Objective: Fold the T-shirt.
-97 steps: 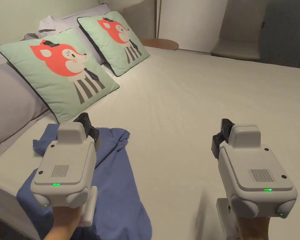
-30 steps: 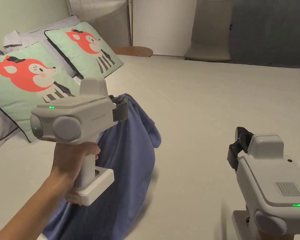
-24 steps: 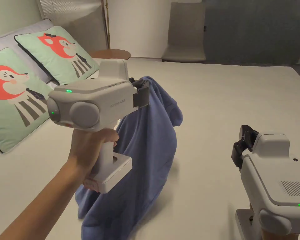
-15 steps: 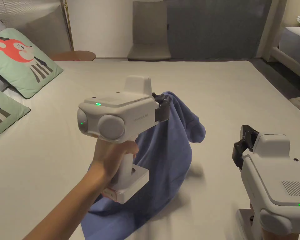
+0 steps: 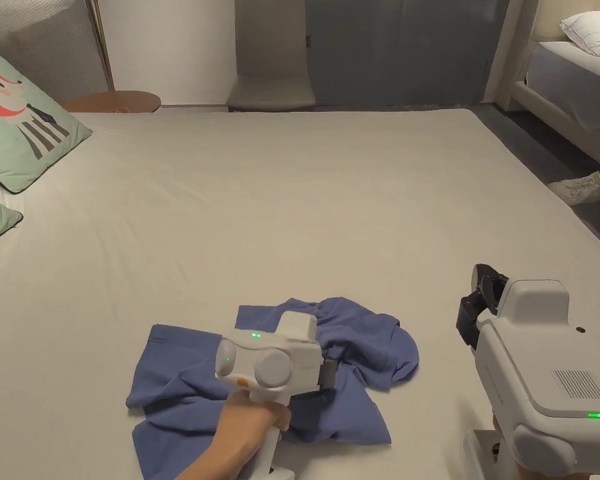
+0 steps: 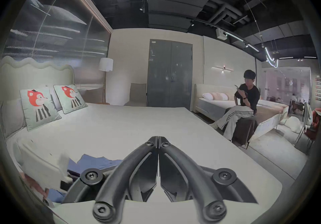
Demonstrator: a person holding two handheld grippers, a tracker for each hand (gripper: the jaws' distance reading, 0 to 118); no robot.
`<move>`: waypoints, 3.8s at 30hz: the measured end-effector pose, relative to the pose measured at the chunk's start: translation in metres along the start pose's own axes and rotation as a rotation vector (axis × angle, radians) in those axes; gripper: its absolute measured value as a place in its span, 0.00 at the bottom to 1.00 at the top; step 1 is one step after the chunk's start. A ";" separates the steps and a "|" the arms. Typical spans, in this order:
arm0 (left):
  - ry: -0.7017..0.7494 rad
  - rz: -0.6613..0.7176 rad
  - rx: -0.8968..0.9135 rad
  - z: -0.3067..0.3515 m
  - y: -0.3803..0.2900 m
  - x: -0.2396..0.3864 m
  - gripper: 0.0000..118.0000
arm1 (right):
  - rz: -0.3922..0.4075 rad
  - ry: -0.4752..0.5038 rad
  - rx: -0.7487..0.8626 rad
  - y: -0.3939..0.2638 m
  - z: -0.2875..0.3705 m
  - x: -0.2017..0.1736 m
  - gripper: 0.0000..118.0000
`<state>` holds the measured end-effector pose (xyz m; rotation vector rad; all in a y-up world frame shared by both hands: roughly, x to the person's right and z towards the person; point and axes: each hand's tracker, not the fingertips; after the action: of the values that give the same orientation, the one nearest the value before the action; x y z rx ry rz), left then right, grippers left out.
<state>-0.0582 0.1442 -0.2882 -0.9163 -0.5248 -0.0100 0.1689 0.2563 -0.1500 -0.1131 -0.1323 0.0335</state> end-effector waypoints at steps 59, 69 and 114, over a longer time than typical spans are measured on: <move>0.298 0.265 0.040 0.046 0.043 -0.209 0.75 | 0.019 0.034 -0.055 -0.002 -0.054 -0.032 0.01; 0.348 0.111 0.005 0.020 0.026 -0.199 0.12 | 0.020 0.029 -0.111 -0.017 -0.076 -0.030 0.01; 0.378 0.205 0.599 0.262 0.178 -0.231 0.02 | 0.070 0.043 -0.182 0.159 -0.182 0.035 0.08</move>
<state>-0.3325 0.4035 -0.3940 -0.3600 -0.0641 0.1503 0.2235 0.3954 -0.3426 -0.2997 -0.0886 0.0890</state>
